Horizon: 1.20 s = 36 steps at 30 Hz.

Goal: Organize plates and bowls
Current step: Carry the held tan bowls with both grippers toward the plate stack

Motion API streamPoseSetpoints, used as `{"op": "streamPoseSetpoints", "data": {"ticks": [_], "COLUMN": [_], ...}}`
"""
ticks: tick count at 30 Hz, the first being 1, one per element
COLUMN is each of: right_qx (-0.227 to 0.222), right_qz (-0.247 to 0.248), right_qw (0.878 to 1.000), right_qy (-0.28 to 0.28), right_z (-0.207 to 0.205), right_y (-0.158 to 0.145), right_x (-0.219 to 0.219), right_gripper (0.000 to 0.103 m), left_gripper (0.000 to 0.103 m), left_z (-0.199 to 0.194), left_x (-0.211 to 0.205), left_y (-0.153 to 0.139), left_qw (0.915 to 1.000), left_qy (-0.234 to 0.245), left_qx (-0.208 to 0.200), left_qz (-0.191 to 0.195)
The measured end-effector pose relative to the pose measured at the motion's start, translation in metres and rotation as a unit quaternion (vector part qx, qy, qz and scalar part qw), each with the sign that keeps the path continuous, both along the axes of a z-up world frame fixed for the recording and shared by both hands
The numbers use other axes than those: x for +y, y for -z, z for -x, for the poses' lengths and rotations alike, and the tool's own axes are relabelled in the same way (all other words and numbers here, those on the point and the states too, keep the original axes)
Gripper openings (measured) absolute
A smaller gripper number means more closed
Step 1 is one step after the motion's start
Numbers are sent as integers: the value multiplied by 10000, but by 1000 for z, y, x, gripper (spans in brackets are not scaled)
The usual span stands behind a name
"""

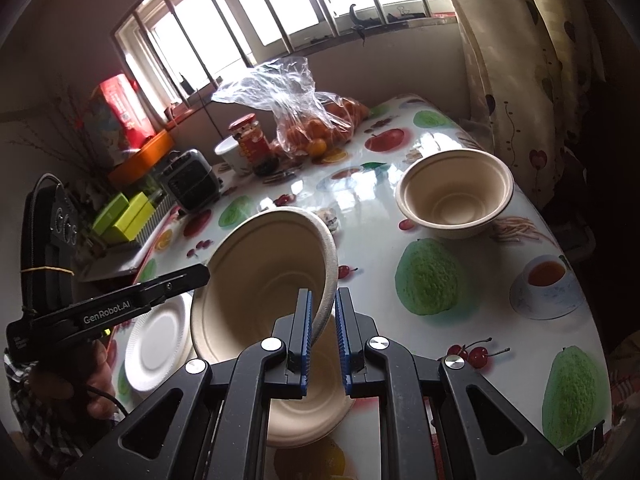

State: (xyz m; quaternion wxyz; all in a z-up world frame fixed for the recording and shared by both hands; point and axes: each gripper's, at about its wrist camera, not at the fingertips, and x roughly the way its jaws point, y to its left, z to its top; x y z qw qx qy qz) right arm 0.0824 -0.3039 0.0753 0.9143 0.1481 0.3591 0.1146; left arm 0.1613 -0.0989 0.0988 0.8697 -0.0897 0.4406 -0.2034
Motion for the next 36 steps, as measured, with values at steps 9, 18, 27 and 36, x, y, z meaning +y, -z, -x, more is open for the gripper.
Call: {"op": "streamPoseSetpoints", "data": {"ticks": [9,18,27,36], "right_qx": [40,102,167,269], "right_qz": [-42,-8,-17,-47], "right_qw": [10000,9999,9998,9995], "right_qy": [42,97,114,156], "right_z": [11,26,28,30], "right_y": [6,15,20,29], "right_x": [1,2,6,8], "right_gripper": [12,12,12,12], "left_gripper": [7,7,7,7], "left_z": [12,21,24,24], "left_x": [1,1,4,3], "left_y": [4,15,18,25], "left_qw": [10000,9998,9997,9995], "left_qy": [61,127,114,131], "left_qx": [42,155,186,280], "left_qz": [-2,-34,-58,-87]}}
